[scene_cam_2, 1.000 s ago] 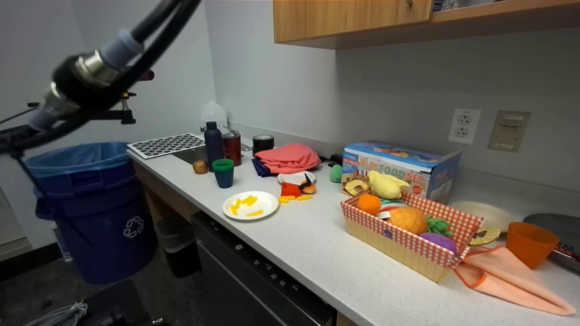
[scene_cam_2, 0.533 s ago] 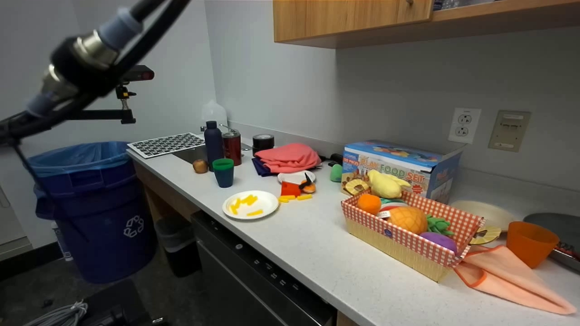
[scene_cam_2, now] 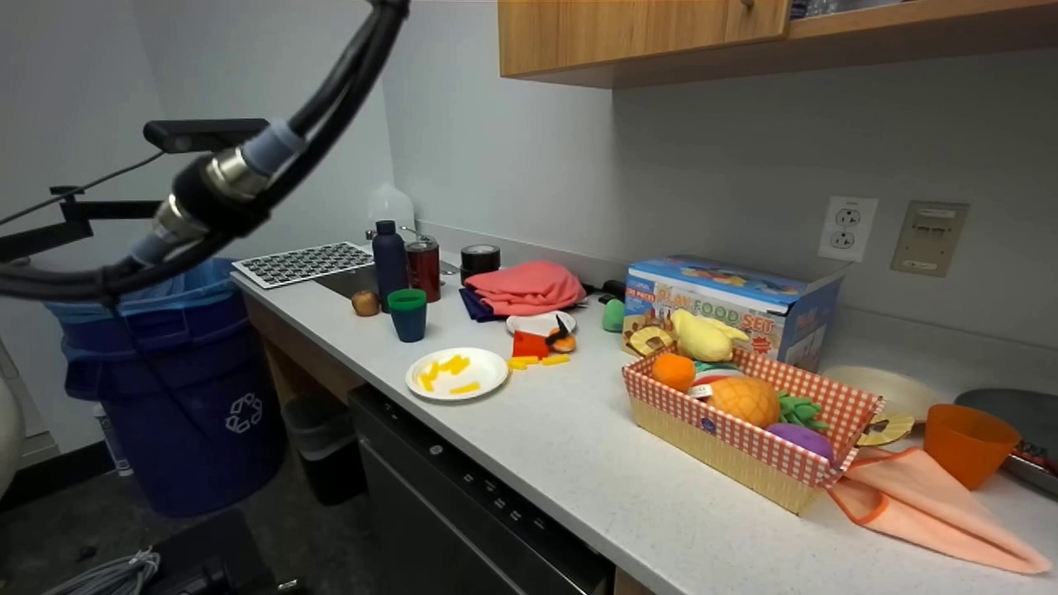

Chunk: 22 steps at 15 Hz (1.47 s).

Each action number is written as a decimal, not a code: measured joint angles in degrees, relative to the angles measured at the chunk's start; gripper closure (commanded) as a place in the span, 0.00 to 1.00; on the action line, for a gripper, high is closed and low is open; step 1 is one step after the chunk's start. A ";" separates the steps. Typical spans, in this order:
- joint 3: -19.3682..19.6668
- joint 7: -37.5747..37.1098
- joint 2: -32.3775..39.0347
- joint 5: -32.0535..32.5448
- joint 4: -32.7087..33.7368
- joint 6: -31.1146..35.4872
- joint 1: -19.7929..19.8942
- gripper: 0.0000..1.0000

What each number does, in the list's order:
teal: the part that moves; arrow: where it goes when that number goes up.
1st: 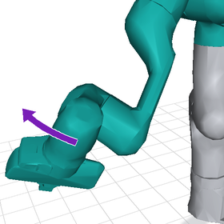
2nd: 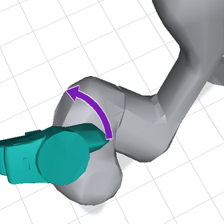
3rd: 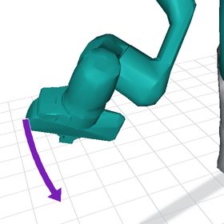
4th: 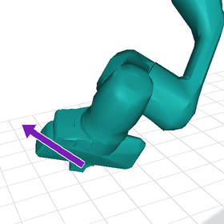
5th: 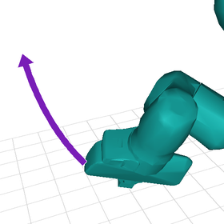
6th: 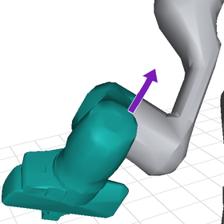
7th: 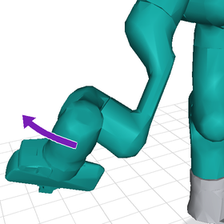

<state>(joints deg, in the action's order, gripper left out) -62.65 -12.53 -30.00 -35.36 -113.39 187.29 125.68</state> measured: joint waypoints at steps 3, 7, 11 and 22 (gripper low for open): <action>6.65 -0.26 0.03 3.95 -3.70 2.06 -9.42 0.00; 16.82 -0.26 0.01 8.44 -9.22 5.55 -24.24 0.00; 24.70 0.25 -0.72 9.27 -13.88 8.39 -35.84 0.00; 36.63 1.17 -4.31 9.42 -21.74 10.04 -50.52 0.00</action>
<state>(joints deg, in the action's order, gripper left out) -26.01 -11.36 -34.31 -25.93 -135.13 197.33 75.16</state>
